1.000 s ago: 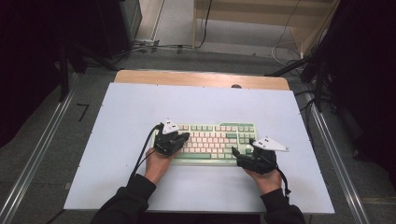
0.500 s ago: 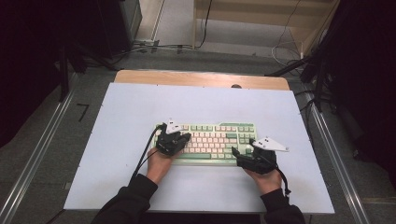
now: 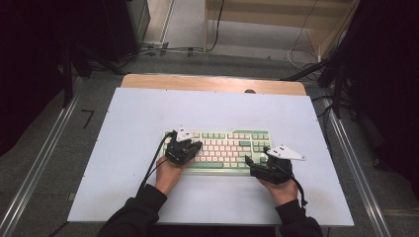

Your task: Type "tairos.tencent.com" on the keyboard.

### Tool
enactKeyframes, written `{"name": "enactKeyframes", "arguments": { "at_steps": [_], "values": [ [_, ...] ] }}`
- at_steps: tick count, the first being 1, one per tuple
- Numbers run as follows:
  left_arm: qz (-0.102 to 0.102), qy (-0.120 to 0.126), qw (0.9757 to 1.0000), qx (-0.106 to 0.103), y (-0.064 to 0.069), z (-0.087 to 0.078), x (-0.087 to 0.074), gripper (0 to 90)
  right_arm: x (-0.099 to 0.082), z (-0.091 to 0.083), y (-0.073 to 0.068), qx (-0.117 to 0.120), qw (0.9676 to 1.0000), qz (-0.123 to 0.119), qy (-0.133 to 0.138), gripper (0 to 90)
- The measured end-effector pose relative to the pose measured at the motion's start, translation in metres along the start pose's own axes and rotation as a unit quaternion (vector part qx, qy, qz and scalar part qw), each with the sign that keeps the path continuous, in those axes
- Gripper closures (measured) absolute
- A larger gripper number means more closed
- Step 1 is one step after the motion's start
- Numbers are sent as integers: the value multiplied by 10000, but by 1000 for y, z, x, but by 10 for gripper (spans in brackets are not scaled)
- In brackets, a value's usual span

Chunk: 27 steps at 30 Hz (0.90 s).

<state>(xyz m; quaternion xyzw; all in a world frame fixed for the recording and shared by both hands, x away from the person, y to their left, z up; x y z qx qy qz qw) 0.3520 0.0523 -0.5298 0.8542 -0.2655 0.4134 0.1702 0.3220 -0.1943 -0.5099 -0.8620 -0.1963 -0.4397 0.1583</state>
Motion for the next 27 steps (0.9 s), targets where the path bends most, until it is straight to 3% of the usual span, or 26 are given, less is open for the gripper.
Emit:
{"name": "enactKeyframes", "arguments": {
  "at_steps": [5, 27],
  "values": [
    [-22, -16, 10000, -44, 0, -1, 0, 900, 0, 0, 0, 1, 10000, 7, -8, 221],
    [-110, 364, 9992, -104, -2, -22, 10, 898, 0, 1, -2, 30, 10000, -19, 1, 221]
  ]
}}
Point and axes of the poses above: each handheld gripper's, and its own axes: z roughly forward along the jaws, x roughly out of its top, y roughly to its right, the point moved 6 cm from there along z, roughly forward along the jaws, and after that the axes turned 4 degrees about z, right-handed, at the moved point
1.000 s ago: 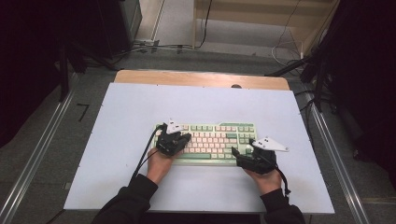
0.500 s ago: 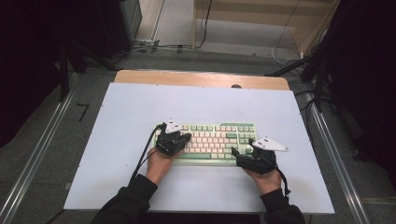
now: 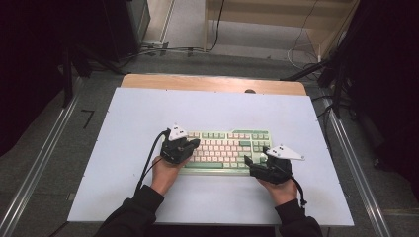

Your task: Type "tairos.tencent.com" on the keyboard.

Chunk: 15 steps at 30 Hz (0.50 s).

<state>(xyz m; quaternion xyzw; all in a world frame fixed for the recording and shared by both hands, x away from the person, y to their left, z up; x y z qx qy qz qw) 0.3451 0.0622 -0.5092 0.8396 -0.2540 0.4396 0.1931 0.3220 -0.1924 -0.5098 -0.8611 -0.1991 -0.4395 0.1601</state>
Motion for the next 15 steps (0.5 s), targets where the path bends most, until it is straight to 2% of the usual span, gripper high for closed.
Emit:
{"name": "enactKeyframes", "arguments": {
  "at_steps": [8, 15],
  "values": [
    [-62, 28, 10000, -10, -3, -6, -1, 898, 0, 0, -1, 14, 10000, -19, 3, 221],
    [-85, 104, 9999, 30, -7, -20, -2, 898, 1, 2, -3, 41, 10000, -41, 9, 221]
  ]
}}
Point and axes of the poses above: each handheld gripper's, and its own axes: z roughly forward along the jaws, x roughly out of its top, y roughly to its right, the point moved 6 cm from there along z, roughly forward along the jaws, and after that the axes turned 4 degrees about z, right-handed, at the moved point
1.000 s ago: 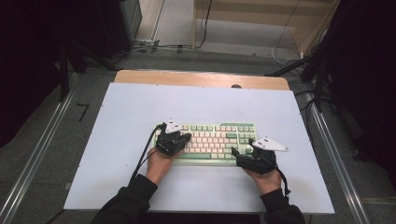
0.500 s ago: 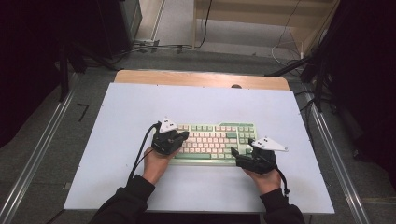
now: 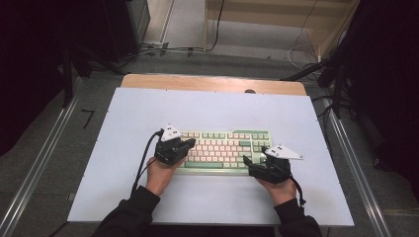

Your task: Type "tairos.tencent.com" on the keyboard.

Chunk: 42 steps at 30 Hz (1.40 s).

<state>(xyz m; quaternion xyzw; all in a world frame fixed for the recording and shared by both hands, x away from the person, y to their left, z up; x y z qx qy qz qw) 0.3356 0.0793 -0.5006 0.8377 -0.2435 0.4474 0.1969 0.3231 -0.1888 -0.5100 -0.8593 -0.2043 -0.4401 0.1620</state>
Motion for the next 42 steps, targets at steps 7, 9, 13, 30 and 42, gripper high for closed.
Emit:
{"name": "enactKeyframes", "arguments": {
  "at_steps": [7, 9, 13, 30, 42],
  "values": [
    [-122, -11, 9998, 153, -14, -15, -8, 898, 3, 5, -5, 76, 10000, -53, -12, 221],
    [-171, -33, 9997, 191, -18, -17, -11, 898, 3, 6, -6, 86, 9999, -65, -15, 221],
    [-202, -118, 9993, 283, -23, -21, -17, 898, 5, 8, -9, 138, 9999, -101, -15, 221],
    [-209, -545, 9976, 374, -30, -14, -35, 898, 8, 11, -12, 197, 9997, -122, -4, 221],
    [-183, -566, 9976, 354, -28, -13, -35, 897, 7, 10, -11, 190, 9997, -119, -5, 221]
  ]
}}
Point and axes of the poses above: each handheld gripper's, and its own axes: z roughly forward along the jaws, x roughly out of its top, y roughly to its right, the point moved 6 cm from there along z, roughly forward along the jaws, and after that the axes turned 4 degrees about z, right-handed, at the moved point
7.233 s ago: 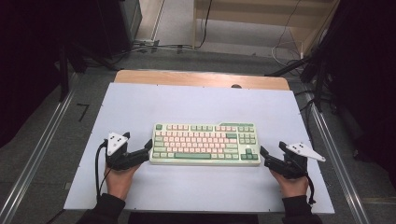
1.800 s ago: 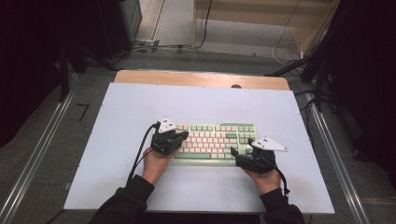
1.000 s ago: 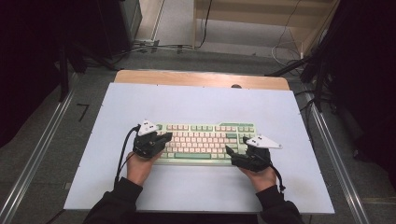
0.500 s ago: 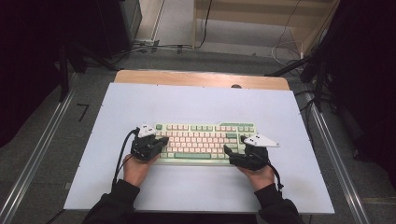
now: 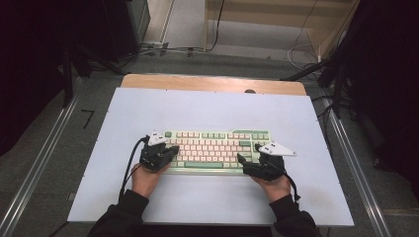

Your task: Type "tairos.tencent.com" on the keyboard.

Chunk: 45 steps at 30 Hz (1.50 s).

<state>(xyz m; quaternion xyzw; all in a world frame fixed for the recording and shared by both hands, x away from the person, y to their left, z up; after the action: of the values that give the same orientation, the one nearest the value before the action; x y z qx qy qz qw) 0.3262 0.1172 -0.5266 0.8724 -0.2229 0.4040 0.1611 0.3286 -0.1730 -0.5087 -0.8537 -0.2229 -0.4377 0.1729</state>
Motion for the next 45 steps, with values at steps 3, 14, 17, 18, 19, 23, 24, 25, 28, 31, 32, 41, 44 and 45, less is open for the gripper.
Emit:
{"name": "enactKeyframes", "arguments": {
  "at_steps": [3, 14, 17, 18, 19, 23, 24, 25, 28, 31, 32, 41, 44, 45],
  "values": [
    [0, -2, 10000, 8, 0, 0, 0, 898, 0, 0, 0, 0, 10000, -5, -4, 221],
    [-44, -5, 10000, -30, 1, 1, -2, 878, -1, 0, 0, -12, 10000, -5, -15, 221],
    [-96, 148, 9997, -144, 2, -3, 1, 859, -1, -1, 1, -15, 10000, 4, -10, 221],
    [-116, 210, 9996, -152, 3, -5, 2, 820, -1, -1, 1, -16, 10000, 6, -10, 221],
    [-120, 268, 9994, -156, 3, -6, 3, 803, -1, -1, 1, -17, 10000, 7, -8, 221],
    [-128, 496, 9985, -216, 6, -11, 8, 689, -1, -1, 1, -12, 10000, 6, -6, 221],
    [-130, 523, 9983, -232, 6, -12, 8, 689, -1, -1, 1, -12, 10000, 6, -6, 221],
    [-169, 560, 9980, -232, 6, -13, 9, 608, -1, -1, 1, -15, 10000, 9, -4, 221],
    [-266, 603, 9975, -249, 5, -13, 9, 501, -1, -1, 1, -9, 10000, 9, -5, 221],
    [-341, 608, 9974, -179, 3, -13, 9, 431, -1, -1, 1, -7, 10000, 8, -9, 222],
    [-372, 626, 9972, -169, 2, -13, 9, 417, -1, -1, 1, -6, 10000, 10, -11, 222],
    [-500, 782, 9957, -26, -2, -16, 9, 339, 0, 0, -2, 58, 10000, -48, 56, 310],
    [-518, 786, 9956, 0, -3, -16, 8, 339, 1, 2, -3, 19, 10000, -33, 52, 361],
    [-521, 786, 9955, -4, -3, -17, 8, 339, 1, 2, -3, -20, 10000, -27, 54, 398]
  ]
}}
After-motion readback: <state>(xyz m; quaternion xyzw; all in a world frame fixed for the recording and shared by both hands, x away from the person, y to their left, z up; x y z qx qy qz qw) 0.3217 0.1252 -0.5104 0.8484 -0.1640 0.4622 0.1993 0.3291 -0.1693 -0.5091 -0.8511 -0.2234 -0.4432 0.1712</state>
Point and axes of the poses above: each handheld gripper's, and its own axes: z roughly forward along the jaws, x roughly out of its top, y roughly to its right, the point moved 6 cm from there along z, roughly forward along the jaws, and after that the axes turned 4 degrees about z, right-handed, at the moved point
